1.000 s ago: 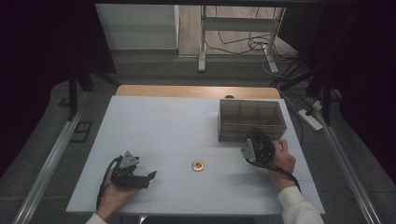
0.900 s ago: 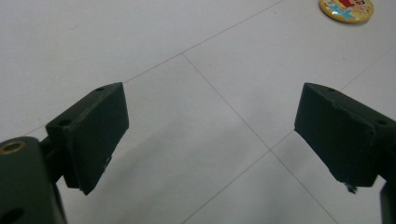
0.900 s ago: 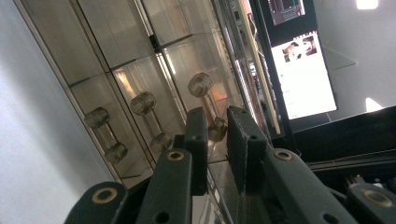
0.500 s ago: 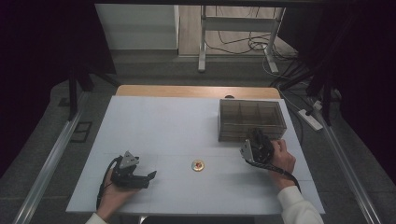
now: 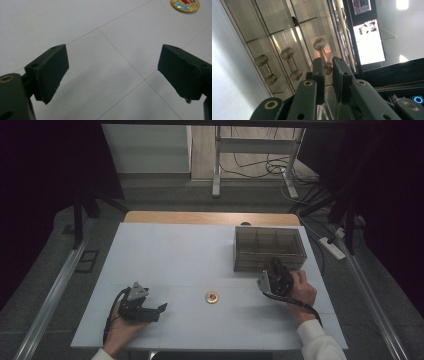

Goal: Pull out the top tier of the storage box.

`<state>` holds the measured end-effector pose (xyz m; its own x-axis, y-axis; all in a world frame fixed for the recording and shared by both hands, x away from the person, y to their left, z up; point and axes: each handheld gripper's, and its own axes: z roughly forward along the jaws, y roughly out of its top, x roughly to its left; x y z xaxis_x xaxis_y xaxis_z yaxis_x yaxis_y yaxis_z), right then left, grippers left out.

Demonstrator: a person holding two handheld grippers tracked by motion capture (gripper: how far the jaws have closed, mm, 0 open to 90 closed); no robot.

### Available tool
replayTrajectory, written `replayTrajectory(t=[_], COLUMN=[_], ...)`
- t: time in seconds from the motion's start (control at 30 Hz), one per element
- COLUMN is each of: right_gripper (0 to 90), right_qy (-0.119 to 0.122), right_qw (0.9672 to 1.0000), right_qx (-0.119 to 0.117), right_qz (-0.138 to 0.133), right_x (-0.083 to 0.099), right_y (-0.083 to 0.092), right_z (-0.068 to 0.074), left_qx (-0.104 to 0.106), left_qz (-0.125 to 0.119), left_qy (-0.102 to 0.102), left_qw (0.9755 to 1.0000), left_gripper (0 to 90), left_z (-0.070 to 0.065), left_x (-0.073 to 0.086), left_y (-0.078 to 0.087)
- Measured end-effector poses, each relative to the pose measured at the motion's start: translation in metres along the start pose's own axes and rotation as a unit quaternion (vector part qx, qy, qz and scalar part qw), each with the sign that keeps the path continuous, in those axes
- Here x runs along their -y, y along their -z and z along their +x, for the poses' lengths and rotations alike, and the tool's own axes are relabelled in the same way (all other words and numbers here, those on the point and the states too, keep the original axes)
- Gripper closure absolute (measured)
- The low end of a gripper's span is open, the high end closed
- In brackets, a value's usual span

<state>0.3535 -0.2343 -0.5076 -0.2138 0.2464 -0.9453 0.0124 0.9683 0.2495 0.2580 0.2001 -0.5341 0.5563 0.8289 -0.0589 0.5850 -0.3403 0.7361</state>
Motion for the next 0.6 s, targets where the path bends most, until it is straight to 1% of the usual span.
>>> replayTrajectory(t=[0.33,0.43,0.47,0.57,0.6], right_gripper=[80.1,80.1,80.2,80.2,80.2], right_qy=[-0.002,0.002,-0.001,-0.003,0.000], right_qw=[1.0000,1.0000,1.0000,1.0000,1.0000], right_qx=[0.003,0.004,0.007,0.008,0.007], right_qz=[-0.001,-0.002,-0.003,-0.004,-0.004], right_x=[0.0003,0.0003,0.0002,0.0002,0.0004], right_y=[0.0030,0.0049,0.0059,0.0073,0.0079], right_z=[0.0018,0.0015,0.0015,0.0018,0.0018], left_qx=[-0.001,-0.001,-0.001,-0.001,-0.001], left_qz=[-0.001,-0.001,-0.002,-0.001,-0.001], left_qy=[0.000,0.001,0.001,0.001,0.001], left_qw=[1.0000,1.0000,1.0000,1.0000,1.0000], left_gripper=[9.7,9.7,9.7,9.7,9.7], left_z=[0.0001,0.0002,0.0003,0.0003,0.0003], left_x=[0.0001,0.0002,0.0002,0.0003,0.0003], left_y=[0.0008,0.0009,0.0009,0.0009,0.0009])
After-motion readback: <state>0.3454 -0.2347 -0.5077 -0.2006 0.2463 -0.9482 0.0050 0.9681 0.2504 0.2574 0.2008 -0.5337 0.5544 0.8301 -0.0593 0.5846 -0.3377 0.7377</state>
